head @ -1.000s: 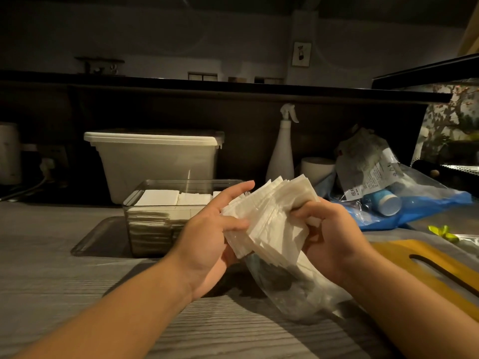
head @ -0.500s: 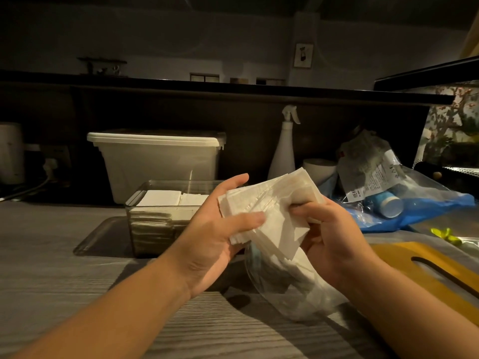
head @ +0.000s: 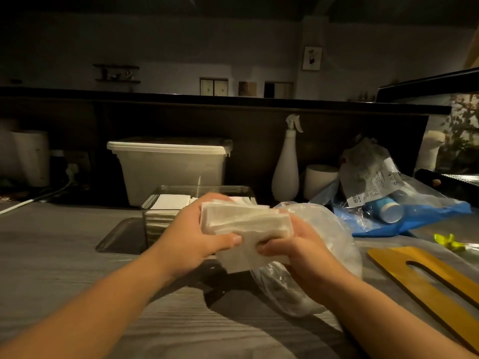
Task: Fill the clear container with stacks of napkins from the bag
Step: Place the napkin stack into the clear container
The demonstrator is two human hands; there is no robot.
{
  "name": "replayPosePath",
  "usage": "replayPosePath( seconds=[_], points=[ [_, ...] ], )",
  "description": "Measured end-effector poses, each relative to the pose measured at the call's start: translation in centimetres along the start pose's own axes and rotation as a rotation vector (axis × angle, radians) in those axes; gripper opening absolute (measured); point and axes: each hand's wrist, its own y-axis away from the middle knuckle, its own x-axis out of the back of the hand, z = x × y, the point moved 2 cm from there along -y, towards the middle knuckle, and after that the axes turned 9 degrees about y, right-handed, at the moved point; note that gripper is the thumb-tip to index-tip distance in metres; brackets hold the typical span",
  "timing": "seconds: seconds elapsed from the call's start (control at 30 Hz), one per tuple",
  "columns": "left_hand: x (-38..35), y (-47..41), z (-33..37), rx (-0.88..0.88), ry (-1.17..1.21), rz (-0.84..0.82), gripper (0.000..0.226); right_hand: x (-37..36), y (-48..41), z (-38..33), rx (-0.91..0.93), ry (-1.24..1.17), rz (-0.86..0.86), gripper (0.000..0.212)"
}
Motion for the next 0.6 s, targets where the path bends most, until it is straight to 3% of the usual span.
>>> replayPosePath(
  seconds=[0.3, 0.5, 0.6],
  points=[
    [5.0, 3.4, -1.2, 0.045, 0.006, 0.167, 0.060, -5.0, -0.1, 0.9, 0.000, 0.212, -0.116, 0.036],
    [3.8, 4.5, -2.5, 0.090, -0.086, 0.036, 0.081, -5.5, -0.3, 1.3, -0.064, 0.228, -0.146, 0.063],
    [3.4, 4.1, -2.7, 0.097, -0.017, 0.039, 0.089, -6.3, 0.1, 0.8, -0.045, 0.149, -0.189, 0.073]
  ],
)
